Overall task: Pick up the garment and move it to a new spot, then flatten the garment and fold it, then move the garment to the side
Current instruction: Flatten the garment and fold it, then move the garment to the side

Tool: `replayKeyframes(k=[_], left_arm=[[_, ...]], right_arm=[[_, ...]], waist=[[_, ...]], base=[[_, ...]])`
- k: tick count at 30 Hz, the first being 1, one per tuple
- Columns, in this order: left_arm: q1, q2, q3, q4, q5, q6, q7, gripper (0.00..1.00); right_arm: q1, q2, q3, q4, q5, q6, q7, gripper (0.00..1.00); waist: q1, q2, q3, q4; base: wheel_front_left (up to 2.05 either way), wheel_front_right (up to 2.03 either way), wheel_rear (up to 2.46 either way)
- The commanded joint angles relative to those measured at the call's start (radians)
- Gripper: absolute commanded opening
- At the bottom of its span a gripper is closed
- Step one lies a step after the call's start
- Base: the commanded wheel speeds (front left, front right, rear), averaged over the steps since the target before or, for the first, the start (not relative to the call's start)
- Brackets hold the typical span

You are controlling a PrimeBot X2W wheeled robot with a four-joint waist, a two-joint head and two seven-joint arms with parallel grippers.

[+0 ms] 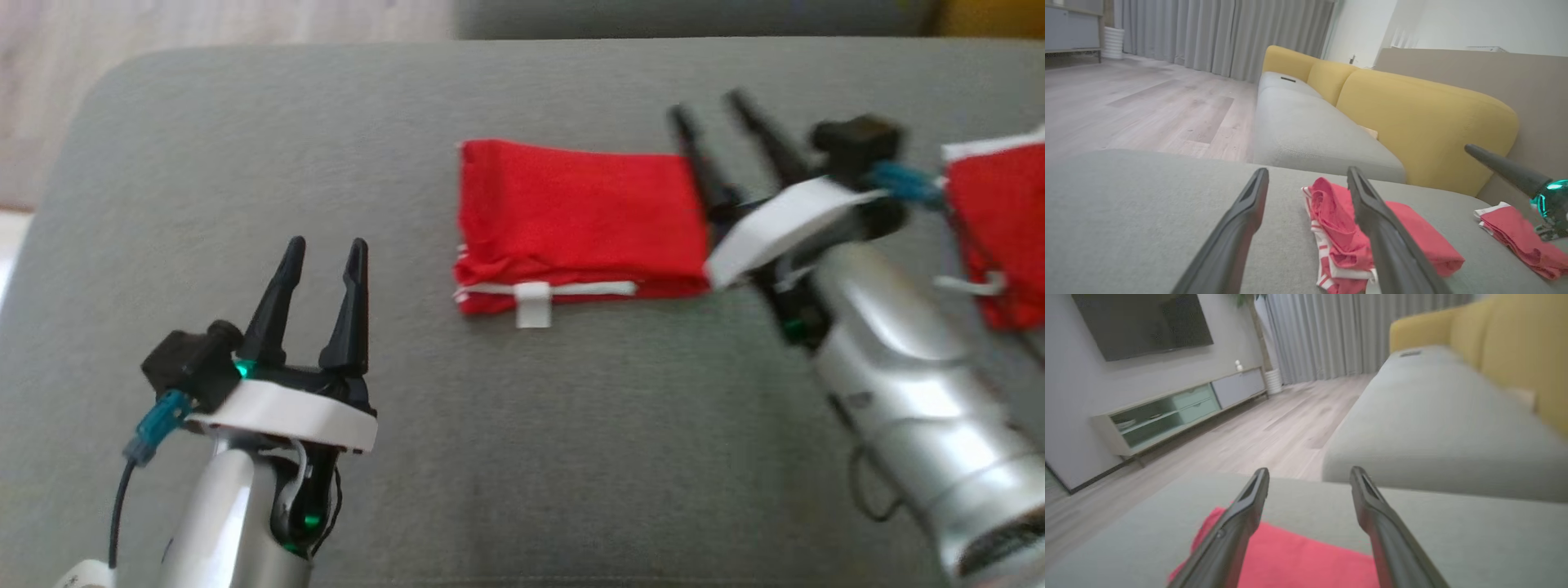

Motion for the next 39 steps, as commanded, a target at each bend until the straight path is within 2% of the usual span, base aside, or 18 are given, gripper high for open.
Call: replayKeyframes(k=[1,5,8,12,16,20,30,39], left_arm=[[-0.044,0.008,0.041,-0.041,0.009,-0.005,-0.006,1.0],[-0.044,0.008,0.055,-0.054,0.017,-0.005,-0.006,1.0],[-0.037,0.008,0.061,-0.061,0.02,-0.004,-0.006,1.0],[-0.02,0.008,0.061,-0.063,0.025,-0.003,-0.006,1.0],[0.002,0.008,0.058,-0.06,0.035,0.001,-0.006,1.0],[0.019,0.008,0.054,-0.061,0.041,0.008,-0.006,1.0],[0.007,0.008,0.051,-0.069,0.049,0.009,-0.006,1.0],[-0.022,0.008,0.013,-0.071,0.045,0.007,-0.006,1.0]], right_arm=[[0.041,-0.013,-0.05,-0.065,-0.068,-0.001,-0.012,1.0],[0.157,-0.037,-0.219,-0.19,-0.244,-0.001,-0.012,1.0],[0.249,-0.021,-0.334,-0.277,-0.351,-0.001,-0.012,1.0],[0.359,0.033,-0.471,-0.374,-0.449,-0.001,-0.012,1.0],[0.447,0.078,-0.554,-0.442,-0.517,-0.001,-0.012,1.0],[0.496,0.106,-0.603,-0.476,-0.551,-0.001,-0.013,1.0],[0.502,0.122,-0.614,-0.491,-0.578,-0.001,-0.013,1.0],[0.427,0.124,-0.618,-0.423,-0.613,-0.001,0.025,1.0]], waist=[[0.0,0.0,-0.012,-0.049],[0.0,0.0,-0.021,-0.083],[0.0,0.0,-0.028,-0.102],[0.0,0.0,-0.034,-0.119],[0.0,0.0,-0.035,-0.129],[0.0,0.0,-0.032,-0.134],[0.0,0.0,-0.015,-0.123],[0.0,0.0,0.044,-0.076]], base=[[0.0,0.0,0.0],[0.0,0.0,0.0],[0.0,0.0,0.0],[0.0,0.0,0.0],[0.0,0.0,0.0],[0.0,0.0,0.0],[0.0,0.0,0.0],[0.0,0.0,0.0]])
